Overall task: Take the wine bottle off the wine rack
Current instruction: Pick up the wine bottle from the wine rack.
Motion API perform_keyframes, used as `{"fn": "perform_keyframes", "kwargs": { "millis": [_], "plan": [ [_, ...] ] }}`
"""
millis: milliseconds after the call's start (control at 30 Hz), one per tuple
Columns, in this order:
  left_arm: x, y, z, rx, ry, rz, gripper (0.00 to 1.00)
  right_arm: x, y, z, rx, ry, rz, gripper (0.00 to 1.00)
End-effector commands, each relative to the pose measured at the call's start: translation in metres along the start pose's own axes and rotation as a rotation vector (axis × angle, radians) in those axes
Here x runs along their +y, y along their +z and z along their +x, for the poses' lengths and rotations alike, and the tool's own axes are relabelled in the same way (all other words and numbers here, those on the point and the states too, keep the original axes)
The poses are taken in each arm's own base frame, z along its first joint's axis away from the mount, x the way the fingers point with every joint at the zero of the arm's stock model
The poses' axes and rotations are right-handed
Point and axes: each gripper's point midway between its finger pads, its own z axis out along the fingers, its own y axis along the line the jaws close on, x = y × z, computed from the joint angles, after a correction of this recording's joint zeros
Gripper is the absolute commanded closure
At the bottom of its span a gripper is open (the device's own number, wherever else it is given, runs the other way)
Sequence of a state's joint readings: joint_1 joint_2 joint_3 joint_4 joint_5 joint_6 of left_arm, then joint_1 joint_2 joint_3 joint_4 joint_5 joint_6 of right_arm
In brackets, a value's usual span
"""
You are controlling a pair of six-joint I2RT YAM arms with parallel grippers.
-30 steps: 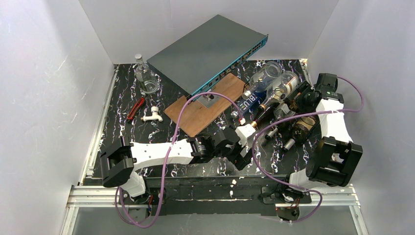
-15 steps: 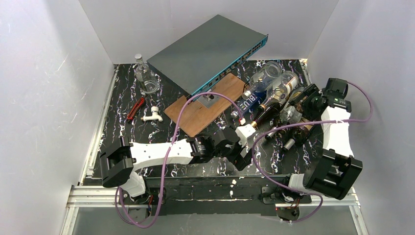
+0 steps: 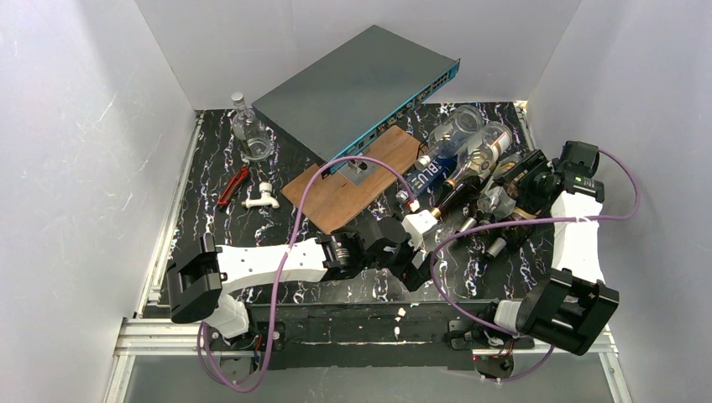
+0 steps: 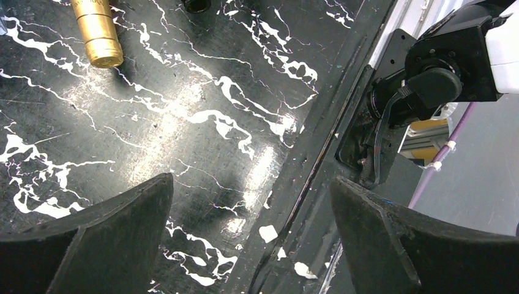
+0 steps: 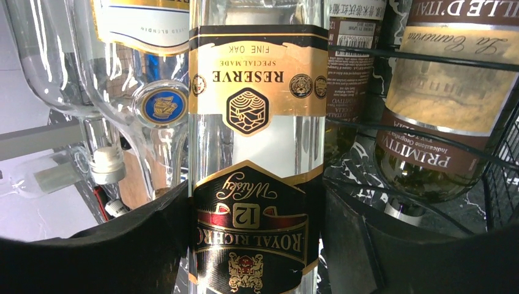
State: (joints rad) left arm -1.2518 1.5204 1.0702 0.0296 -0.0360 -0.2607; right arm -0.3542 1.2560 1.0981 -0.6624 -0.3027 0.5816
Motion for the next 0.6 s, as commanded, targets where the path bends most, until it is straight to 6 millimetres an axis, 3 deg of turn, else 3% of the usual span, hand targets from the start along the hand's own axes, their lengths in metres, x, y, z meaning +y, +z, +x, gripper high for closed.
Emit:
{"fn": "perform_keyframes", "kwargs": {
  "millis": [0,300,567],
  "plan": [
    [-0.005,-0.015,-0.02,-0.067,0.024,0.031,0.01,0.034,-0.028,-0.016,-0.091,-0.019,-0.137,0.99],
    [-0.005,-0.013,-0.027,-0.106,0.146,0.052,0.01,0.039,-0.043,-0.01,-0.096,0.009,-0.172,0.99],
    [-0.008,-0.022,-0.047,-0.271,0.3,0.088,0.01,0.044,-0.053,0.005,-0.062,0.034,-0.211,0.99]
  ]
}}
